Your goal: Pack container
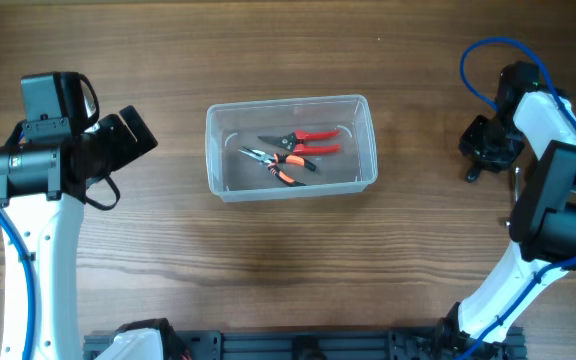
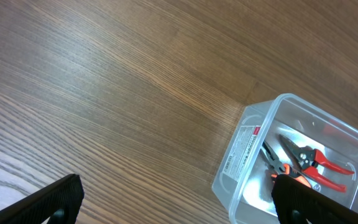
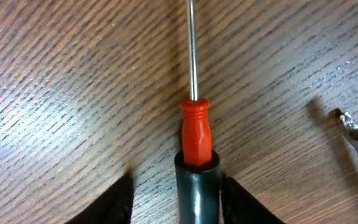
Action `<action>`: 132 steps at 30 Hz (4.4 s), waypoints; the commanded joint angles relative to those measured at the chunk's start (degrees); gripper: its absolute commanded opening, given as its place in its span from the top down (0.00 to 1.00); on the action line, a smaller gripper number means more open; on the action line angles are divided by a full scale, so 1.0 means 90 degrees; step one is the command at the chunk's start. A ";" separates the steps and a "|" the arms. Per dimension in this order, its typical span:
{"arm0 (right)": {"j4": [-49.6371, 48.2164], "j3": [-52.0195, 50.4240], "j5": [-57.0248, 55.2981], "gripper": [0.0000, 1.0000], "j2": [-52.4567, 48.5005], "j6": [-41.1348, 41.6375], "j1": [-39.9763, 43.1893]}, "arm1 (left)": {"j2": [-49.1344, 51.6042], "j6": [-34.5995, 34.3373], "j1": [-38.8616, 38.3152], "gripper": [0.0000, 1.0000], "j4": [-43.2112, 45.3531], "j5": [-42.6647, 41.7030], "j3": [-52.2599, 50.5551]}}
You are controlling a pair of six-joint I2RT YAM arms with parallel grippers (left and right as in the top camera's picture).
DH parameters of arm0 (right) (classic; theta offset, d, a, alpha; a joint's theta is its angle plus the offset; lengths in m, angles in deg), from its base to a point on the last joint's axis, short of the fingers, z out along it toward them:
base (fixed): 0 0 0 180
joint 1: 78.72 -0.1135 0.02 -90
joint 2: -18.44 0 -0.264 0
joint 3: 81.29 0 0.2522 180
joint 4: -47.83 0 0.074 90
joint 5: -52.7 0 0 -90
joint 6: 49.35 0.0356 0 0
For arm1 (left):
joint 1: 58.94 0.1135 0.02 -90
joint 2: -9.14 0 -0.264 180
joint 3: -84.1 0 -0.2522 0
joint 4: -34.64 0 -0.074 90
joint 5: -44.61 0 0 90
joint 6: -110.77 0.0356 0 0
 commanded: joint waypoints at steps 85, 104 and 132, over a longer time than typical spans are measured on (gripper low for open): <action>0.2008 0.2817 -0.0964 0.01 0.1984 -0.2135 -0.3434 | 0.0029 0.0102 -0.0029 0.00 0.0095 -0.0078 0.0049; 0.4507 0.2596 0.0068 0.00 0.3905 -0.1117 0.0578 | 0.0029 0.0104 -0.0029 0.00 0.0299 -0.0075 0.0049; 0.0483 -0.1758 0.0738 0.02 0.3235 -0.3791 0.2059 | 0.0029 0.0102 -0.0029 0.00 0.0384 -0.0075 0.0046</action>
